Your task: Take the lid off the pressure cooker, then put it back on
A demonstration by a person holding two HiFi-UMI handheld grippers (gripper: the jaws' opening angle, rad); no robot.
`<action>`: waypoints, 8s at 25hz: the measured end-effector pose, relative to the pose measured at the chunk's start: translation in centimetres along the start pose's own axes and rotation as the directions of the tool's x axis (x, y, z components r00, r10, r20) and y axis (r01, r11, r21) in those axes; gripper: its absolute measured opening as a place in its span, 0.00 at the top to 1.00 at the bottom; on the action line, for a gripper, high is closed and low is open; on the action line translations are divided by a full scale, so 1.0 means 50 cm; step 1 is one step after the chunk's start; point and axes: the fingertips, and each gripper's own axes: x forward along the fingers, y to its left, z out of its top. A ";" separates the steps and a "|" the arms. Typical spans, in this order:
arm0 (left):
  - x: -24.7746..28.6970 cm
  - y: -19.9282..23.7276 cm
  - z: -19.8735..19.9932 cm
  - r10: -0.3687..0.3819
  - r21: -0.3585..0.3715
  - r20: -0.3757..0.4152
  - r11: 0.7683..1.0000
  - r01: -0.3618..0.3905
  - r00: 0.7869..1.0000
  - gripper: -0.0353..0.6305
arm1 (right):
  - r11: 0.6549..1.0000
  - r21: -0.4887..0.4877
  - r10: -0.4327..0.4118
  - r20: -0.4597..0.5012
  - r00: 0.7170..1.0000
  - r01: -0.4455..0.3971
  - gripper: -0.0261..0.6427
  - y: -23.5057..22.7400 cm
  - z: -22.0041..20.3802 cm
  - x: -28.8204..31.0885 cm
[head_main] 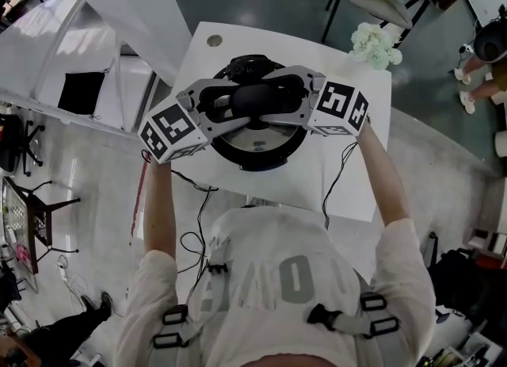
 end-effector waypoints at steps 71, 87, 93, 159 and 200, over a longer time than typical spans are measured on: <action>0.070 -0.126 0.184 0.006 0.178 0.042 0.984 -0.013 0.999 0.62 | 0.820 0.118 -0.567 0.031 0.823 0.560 0.53 0.093 0.020 -0.240; 0.283 -0.322 0.269 0.016 0.189 0.052 0.982 -0.026 0.999 0.62 | 0.817 0.071 -0.574 0.007 0.819 0.572 0.53 0.216 -0.120 -0.479; 0.373 -0.375 0.230 -0.010 0.164 -0.016 0.986 0.013 1.000 0.62 | 0.818 0.078 -0.569 -0.036 0.821 0.570 0.53 0.248 -0.221 -0.509; 0.404 -0.294 0.064 0.474 -0.278 0.182 0.865 -0.417 0.861 0.54 | 0.688 0.376 -0.687 0.060 0.724 0.621 0.40 0.233 -0.420 -0.536; 0.554 -0.463 -0.081 -0.130 0.268 -0.235 0.944 0.193 0.963 0.51 | 0.868 0.167 -0.431 -0.218 0.876 0.468 0.40 0.347 -0.562 -0.446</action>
